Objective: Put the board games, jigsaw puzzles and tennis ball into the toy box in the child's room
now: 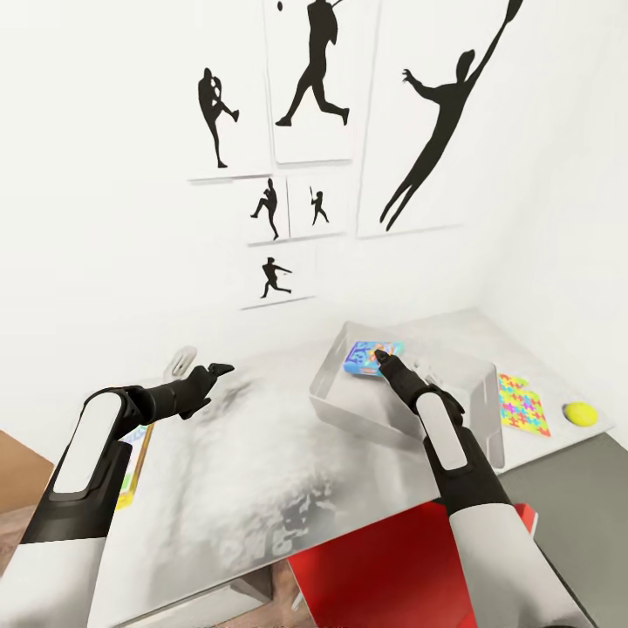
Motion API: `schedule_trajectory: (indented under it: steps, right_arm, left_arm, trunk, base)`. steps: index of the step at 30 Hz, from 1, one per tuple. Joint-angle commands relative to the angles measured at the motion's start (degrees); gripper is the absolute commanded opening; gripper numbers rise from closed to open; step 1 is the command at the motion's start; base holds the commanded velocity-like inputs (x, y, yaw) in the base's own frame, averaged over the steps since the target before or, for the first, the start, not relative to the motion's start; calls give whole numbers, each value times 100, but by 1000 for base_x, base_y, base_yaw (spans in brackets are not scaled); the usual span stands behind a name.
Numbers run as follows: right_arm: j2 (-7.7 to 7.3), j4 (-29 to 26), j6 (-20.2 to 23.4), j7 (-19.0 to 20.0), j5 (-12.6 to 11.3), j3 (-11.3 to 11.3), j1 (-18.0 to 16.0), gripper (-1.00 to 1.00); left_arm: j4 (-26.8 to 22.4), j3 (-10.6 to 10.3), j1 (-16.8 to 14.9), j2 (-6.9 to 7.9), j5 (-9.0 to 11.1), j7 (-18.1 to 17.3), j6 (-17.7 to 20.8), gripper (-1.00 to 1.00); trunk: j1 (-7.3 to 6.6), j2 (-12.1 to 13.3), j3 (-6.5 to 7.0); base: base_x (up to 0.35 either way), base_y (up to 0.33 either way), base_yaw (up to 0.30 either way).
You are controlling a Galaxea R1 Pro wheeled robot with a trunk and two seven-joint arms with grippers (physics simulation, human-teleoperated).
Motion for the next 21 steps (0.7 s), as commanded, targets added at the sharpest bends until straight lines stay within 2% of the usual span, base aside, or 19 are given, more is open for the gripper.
schedule_trajectory:
  steps: [1, 7, 13, 21]
  right_arm:
    - [17, -10, 15, -42, -51, -2, -6, -100]
    - [49, 54, 13, -43, -74, 11, -138, -100]
    - [132, 696, -28, -31, -91, 14, -405, -100]
    - [142, 927, -59, 243, -96, 3, -487, -100]
  left_arm:
    - [-6, 4, -4, -1, 60, 57, 10, 100]
    - [-11, 2, -4, -16, 60, 59, 10, 100]
    - [-14, 4, -4, -15, 60, 62, 10, 100]
    - [-14, 4, -4, -9, 60, 64, 10, 100]
  trunk:
    - [3, -12, -20]
    - [3, -12, -74]
    - [3, -12, -128]
    - [3, -12, -200]
  base:
    - [0, 0, 0]
    - [0, 0, 0]
    - [0, 0, 0]
    - [0, 0, 0]
